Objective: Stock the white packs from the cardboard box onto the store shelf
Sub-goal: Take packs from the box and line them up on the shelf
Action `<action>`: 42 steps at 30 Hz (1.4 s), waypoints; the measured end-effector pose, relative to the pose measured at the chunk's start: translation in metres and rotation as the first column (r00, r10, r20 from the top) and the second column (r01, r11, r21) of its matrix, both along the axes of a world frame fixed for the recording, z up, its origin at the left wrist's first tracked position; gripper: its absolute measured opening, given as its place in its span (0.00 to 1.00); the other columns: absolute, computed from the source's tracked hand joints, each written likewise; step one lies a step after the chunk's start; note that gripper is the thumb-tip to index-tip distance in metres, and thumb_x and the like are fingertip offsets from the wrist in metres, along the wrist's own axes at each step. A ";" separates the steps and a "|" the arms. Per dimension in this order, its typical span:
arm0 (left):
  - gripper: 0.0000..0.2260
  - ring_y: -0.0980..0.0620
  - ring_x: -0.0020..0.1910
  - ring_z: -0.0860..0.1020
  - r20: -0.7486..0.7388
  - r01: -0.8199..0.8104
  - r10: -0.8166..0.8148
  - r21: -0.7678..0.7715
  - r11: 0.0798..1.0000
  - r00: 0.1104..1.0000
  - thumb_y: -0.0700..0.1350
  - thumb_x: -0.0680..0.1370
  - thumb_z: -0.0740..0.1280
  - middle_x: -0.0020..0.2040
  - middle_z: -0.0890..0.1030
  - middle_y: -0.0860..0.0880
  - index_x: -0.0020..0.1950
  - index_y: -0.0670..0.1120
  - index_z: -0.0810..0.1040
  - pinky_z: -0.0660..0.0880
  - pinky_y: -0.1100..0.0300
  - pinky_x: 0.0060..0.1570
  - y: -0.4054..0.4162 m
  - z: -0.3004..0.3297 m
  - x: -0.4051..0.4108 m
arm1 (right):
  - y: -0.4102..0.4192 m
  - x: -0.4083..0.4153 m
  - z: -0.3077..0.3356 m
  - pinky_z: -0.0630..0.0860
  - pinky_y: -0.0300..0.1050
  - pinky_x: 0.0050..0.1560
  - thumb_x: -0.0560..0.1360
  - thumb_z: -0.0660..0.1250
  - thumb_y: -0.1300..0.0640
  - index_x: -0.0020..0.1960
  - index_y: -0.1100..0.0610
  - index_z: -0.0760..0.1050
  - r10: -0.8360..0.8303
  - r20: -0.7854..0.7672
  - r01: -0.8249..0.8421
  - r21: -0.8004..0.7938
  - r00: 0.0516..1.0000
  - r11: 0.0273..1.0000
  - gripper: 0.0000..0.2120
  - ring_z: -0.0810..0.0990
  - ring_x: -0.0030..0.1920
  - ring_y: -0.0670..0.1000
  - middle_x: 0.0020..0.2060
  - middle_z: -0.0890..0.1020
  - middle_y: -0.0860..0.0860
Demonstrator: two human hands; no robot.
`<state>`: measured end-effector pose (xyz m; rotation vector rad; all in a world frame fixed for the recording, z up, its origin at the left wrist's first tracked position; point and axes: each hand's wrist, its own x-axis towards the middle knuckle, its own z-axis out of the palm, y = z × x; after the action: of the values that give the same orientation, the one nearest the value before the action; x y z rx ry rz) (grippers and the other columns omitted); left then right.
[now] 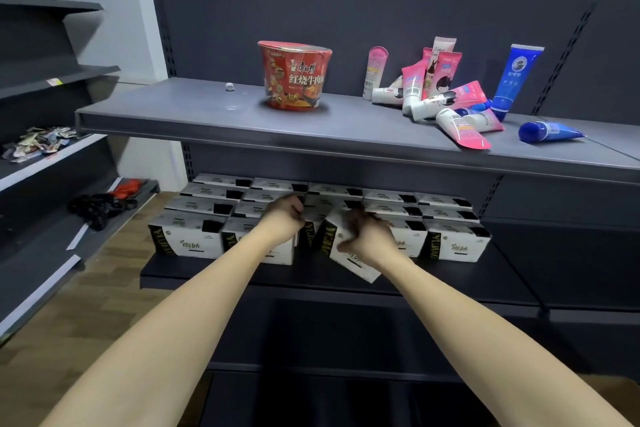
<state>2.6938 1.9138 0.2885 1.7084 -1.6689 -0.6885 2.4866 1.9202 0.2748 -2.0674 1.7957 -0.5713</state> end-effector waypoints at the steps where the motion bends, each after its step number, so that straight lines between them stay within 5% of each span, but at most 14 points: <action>1: 0.08 0.47 0.47 0.78 0.056 0.008 -0.007 -0.007 1.000 0.998 0.40 0.76 0.69 0.47 0.79 0.49 0.54 0.48 0.77 0.75 0.59 0.44 0.001 -0.001 0.001 | 0.000 0.003 -0.001 0.76 0.52 0.60 0.66 0.77 0.50 0.71 0.45 0.68 0.029 -0.073 -0.030 -0.009 0.997 1.000 0.36 0.75 0.62 0.56 0.64 0.77 0.51; 6: 0.09 0.47 0.47 0.78 0.282 0.045 -0.050 0.023 0.999 0.958 0.43 0.77 0.67 0.52 0.79 0.48 0.57 0.51 0.75 0.78 0.55 0.47 0.007 -0.004 0.009 | -0.006 0.016 -0.009 0.62 0.54 0.72 0.72 0.74 0.52 0.76 0.44 0.65 0.116 -0.341 -0.138 -0.041 0.933 0.990 0.35 0.64 0.71 0.61 0.71 0.66 0.54; 10: 0.10 0.46 0.51 0.77 0.473 0.072 -0.067 0.006 0.997 0.879 0.47 0.78 0.65 0.58 0.78 0.48 0.60 0.52 0.74 0.75 0.57 0.46 0.011 -0.006 0.016 | -0.012 0.030 -0.021 0.61 0.55 0.73 0.72 0.73 0.52 0.77 0.45 0.62 0.163 -0.441 -0.201 -0.040 0.882 0.979 0.37 0.61 0.71 0.61 0.74 0.63 0.53; 14: 0.12 0.45 0.62 0.73 0.639 0.145 -0.072 -0.062 0.987 0.766 0.49 0.80 0.65 0.63 0.76 0.48 0.63 0.50 0.74 0.73 0.54 0.56 0.013 -0.007 0.022 | -0.018 0.044 -0.034 0.61 0.53 0.72 0.74 0.71 0.55 0.78 0.50 0.59 0.170 -0.491 -0.211 -0.030 0.855 0.977 0.36 0.61 0.72 0.60 0.76 0.60 0.53; 18: 0.14 0.45 0.64 0.72 0.663 0.132 -0.066 -0.049 0.990 0.746 0.47 0.79 0.67 0.64 0.75 0.48 0.64 0.49 0.73 0.72 0.53 0.57 0.011 -0.010 0.027 | -0.023 0.057 -0.044 0.56 0.55 0.74 0.76 0.70 0.57 0.80 0.52 0.53 0.144 -0.477 -0.186 -0.041 0.867 0.982 0.38 0.57 0.75 0.60 0.78 0.58 0.53; 24: 0.18 0.44 0.67 0.71 0.666 0.125 -0.095 0.003 0.992 0.739 0.48 0.78 0.69 0.67 0.73 0.48 0.67 0.51 0.72 0.71 0.52 0.59 0.003 -0.017 0.034 | -0.026 0.065 -0.054 0.58 0.52 0.73 0.79 0.65 0.62 0.76 0.58 0.65 0.141 -0.494 -0.239 -0.140 0.858 0.961 0.26 0.58 0.74 0.59 0.76 0.60 0.54; 32: 0.17 0.44 0.72 0.64 0.663 0.107 -0.103 0.034 0.994 0.742 0.47 0.79 0.67 0.72 0.67 0.48 0.67 0.50 0.71 0.67 0.51 0.65 -0.002 -0.034 0.034 | -0.027 0.072 -0.060 0.59 0.55 0.73 0.74 0.68 0.65 0.75 0.54 0.63 0.093 -0.518 -0.237 -0.219 0.850 0.947 0.32 0.60 0.73 0.60 0.73 0.63 0.54; 36: 0.26 0.43 0.76 0.59 0.691 0.095 -0.122 0.077 0.992 0.713 0.47 0.76 0.70 0.77 0.61 0.47 0.72 0.49 0.66 0.61 0.48 0.71 0.001 -0.038 0.030 | -0.023 0.071 -0.058 0.59 0.55 0.73 0.74 0.67 0.64 0.76 0.54 0.61 0.083 -0.532 -0.230 -0.216 0.843 0.949 0.33 0.60 0.73 0.61 0.73 0.61 0.55; 42: 0.29 0.41 0.74 0.61 0.697 0.058 -0.122 0.114 0.992 0.706 0.47 0.79 0.66 0.78 0.60 0.47 0.78 0.50 0.59 0.63 0.47 0.70 0.009 -0.035 0.020 | -0.021 0.064 -0.061 0.53 0.51 0.77 0.77 0.65 0.63 0.78 0.53 0.57 0.134 -0.484 -0.237 -0.158 0.865 0.959 0.33 0.57 0.75 0.58 0.76 0.58 0.53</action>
<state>2.7142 1.9233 0.2533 2.1228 -2.2701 -0.1147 2.5503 1.8994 0.2139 -2.6770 1.8016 -0.2214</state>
